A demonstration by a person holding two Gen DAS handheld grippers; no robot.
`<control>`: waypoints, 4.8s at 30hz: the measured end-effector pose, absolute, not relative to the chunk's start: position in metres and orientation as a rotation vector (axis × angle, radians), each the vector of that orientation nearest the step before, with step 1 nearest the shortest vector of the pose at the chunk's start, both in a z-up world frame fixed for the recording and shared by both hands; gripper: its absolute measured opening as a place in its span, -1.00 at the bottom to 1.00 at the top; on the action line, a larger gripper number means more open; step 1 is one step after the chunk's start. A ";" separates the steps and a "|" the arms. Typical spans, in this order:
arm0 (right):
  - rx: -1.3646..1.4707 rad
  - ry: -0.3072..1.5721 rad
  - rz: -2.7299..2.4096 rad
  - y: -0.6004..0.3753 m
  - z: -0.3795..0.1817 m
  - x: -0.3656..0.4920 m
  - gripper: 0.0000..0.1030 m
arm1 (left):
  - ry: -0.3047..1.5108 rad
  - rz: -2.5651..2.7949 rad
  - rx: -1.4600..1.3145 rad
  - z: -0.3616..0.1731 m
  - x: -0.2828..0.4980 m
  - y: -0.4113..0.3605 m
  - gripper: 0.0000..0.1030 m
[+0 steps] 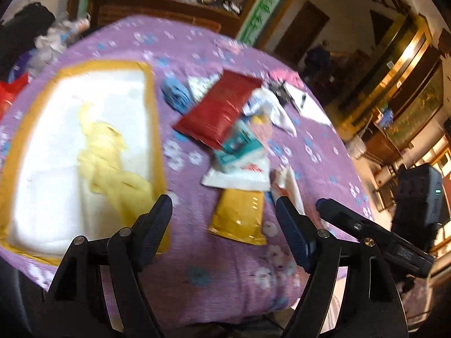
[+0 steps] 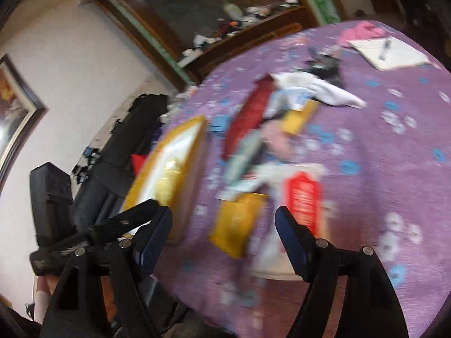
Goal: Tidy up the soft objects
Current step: 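Grasp the yellow pouch with the left gripper while the right grasps the white wet-wipe pack, then lower both held packs into the tray and open both grippers, then grasp the teal tissue pack with the left gripper while the right grasps the pink fluffy ball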
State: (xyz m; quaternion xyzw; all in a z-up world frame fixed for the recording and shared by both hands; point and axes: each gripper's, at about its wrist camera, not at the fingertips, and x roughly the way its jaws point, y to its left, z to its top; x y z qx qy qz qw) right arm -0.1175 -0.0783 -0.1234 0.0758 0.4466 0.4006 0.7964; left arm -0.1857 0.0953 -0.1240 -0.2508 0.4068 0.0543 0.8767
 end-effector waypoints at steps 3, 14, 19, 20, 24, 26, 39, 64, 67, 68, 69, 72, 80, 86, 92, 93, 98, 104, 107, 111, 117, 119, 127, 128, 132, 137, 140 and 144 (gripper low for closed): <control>0.229 1.016 0.808 -0.096 -0.139 -0.102 0.47 | 0.879 0.075 -0.573 -0.128 -0.180 0.088 0.49; 0.237 1.094 0.728 -0.108 -0.163 -0.079 0.47 | 1.008 0.052 -0.495 -0.148 -0.150 0.073 0.49; 0.238 1.117 0.724 -0.105 -0.171 -0.070 0.40 | 1.042 0.048 -0.368 -0.152 -0.127 0.061 0.49; 0.233 1.115 0.720 -0.103 -0.172 -0.070 0.38 | 1.047 0.058 -0.347 -0.154 -0.123 0.060 0.48; 0.206 1.126 0.734 -0.098 -0.170 -0.075 0.00 | 1.060 0.092 -0.248 -0.159 -0.118 0.052 0.34; 0.180 1.124 0.733 -0.095 -0.172 -0.076 -0.02 | 1.065 0.104 -0.230 -0.159 -0.120 0.050 0.26; 0.206 1.075 0.712 -0.107 -0.159 -0.079 -0.13 | 1.126 0.034 -0.276 -0.162 -0.107 0.050 0.17; 0.186 0.931 0.772 -0.096 -0.122 -0.103 -0.13 | 0.919 -0.055 -0.534 -0.119 -0.194 0.091 -0.14; 0.160 0.905 0.824 -0.074 -0.111 -0.110 -0.14 | 0.835 -0.024 -0.581 -0.097 -0.213 0.118 -0.14; 0.151 0.903 0.841 -0.066 -0.108 -0.111 -0.14 | 0.806 0.018 -0.586 -0.089 -0.222 0.130 -0.14; 0.147 0.909 0.865 -0.054 -0.105 -0.112 -0.14 | 0.788 0.049 -0.591 -0.083 -0.229 0.140 -0.14; 0.129 0.922 0.952 -0.021 -0.099 -0.115 -0.14 | 0.731 0.175 -0.585 -0.070 -0.244 0.171 -0.14; 0.027 0.982 1.045 0.075 -0.109 -0.107 -0.14 | 0.769 0.359 -0.607 -0.095 -0.243 0.237 -0.14; -0.044 1.027 1.000 0.132 -0.128 -0.085 -0.14 | 0.831 0.403 -0.574 -0.119 -0.227 0.260 -0.14; -0.142 0.997 0.968 0.163 -0.139 -0.082 -0.14 | 0.907 0.431 -0.521 -0.139 -0.208 0.267 -0.13; -0.147 0.998 0.962 0.165 -0.141 -0.082 -0.14 | 0.919 0.428 -0.521 -0.142 -0.205 0.268 -0.13; -0.197 0.995 0.952 0.176 -0.149 -0.082 -0.09 | 0.972 0.438 -0.517 -0.155 -0.198 0.271 -0.13; -0.135 1.024 0.943 0.172 -0.156 -0.077 -0.01 | 0.934 0.421 -0.614 -0.157 -0.207 0.276 -0.02; -0.066 1.032 0.974 0.162 -0.151 -0.075 0.27 | 0.883 0.376 -0.699 -0.152 -0.217 0.279 0.24; 0.056 1.007 1.022 0.130 -0.132 -0.080 0.36 | 0.834 0.432 -0.742 -0.145 -0.230 0.279 0.27; 0.129 0.957 1.067 0.068 -0.111 -0.104 0.37 | 0.720 0.420 -0.703 -0.127 -0.244 0.235 0.26; 0.146 0.949 1.073 0.047 -0.110 -0.110 0.37 | 0.708 0.394 -0.661 -0.121 -0.240 0.209 0.26; 0.213 0.970 0.924 -0.034 -0.122 -0.104 0.52 | 0.797 0.213 -0.475 -0.113 -0.198 0.120 0.26; 0.234 0.980 0.906 -0.041 -0.125 -0.101 0.55 | 0.821 0.184 -0.459 -0.114 -0.192 0.112 0.26; 0.337 1.030 0.865 -0.071 -0.139 -0.087 0.55 | 0.893 0.096 -0.427 -0.118 -0.163 0.093 0.26; 0.362 1.038 0.856 -0.086 -0.140 -0.080 0.55 | 0.950 0.021 -0.492 -0.127 -0.128 0.089 0.26; 0.350 1.015 0.821 -0.090 -0.138 -0.075 0.55 | 0.954 0.020 -0.503 -0.130 -0.112 0.086 0.26; 0.369 1.028 0.799 -0.100 -0.145 -0.064 0.55 | 0.959 0.083 -0.383 -0.133 -0.087 0.073 0.26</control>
